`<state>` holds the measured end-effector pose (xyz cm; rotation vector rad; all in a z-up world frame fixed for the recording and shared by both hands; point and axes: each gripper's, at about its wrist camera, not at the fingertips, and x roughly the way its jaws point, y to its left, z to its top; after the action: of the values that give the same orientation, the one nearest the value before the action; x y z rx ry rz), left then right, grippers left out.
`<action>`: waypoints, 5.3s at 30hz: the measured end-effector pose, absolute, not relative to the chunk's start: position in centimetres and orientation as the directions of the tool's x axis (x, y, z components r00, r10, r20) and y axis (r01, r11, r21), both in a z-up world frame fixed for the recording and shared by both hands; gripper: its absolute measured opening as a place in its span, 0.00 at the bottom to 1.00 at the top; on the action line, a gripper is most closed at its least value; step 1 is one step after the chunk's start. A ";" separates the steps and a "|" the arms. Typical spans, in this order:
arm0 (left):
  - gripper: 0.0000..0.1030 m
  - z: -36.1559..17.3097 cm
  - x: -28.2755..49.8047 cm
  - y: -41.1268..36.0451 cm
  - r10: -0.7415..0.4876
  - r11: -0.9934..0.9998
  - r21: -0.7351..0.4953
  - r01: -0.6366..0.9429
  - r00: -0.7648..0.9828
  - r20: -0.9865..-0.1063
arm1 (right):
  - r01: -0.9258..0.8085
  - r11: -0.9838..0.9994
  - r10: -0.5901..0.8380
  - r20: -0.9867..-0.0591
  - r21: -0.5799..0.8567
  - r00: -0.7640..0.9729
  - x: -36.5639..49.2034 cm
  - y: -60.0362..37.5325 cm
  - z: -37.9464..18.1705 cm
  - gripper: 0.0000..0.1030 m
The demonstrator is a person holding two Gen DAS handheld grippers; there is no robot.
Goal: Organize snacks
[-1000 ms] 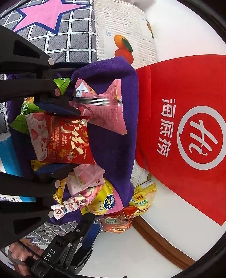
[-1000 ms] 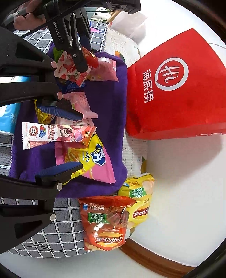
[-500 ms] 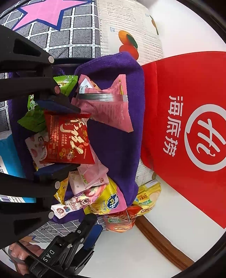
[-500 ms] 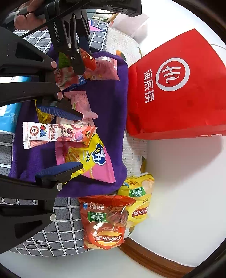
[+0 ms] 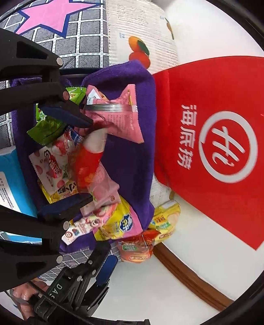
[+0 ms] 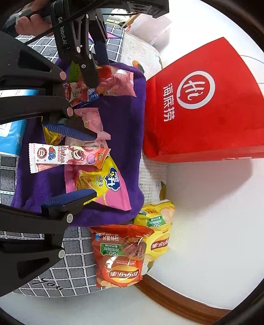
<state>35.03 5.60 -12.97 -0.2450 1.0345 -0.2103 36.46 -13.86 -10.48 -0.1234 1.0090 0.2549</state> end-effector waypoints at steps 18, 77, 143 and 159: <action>0.64 -8.3 31.6 4.9 -0.220 0.973 -0.220 0.073 0.587 -0.779 | -0.244 0.969 0.180 -0.797 0.043 0.577 30.5 -14.5 -5.4 0.48; 0.98 -0.7 -0.2 0.2 -0.080 0.996 -0.076 0.042 0.778 -0.623 | -0.029 0.998 0.055 -0.678 0.049 0.733 -1.2 -19.9 0.4 0.90; 0.98 -0.5 -0.2 -0.3 -0.080 0.997 -0.063 0.052 0.779 -0.622 | -0.039 0.999 0.047 -0.660 0.026 0.750 -1.4 -19.8 1.0 0.90; 0.98 -0.5 -0.2 -0.3 -0.078 0.997 -0.063 0.049 0.779 -0.622 | -0.048 0.999 0.051 -0.654 0.023 0.755 -1.8 -19.5 1.3 0.90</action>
<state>-0.21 -0.29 -0.49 -0.0441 0.6735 -0.0684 -1.79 -19.45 1.29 0.0051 0.7131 0.0541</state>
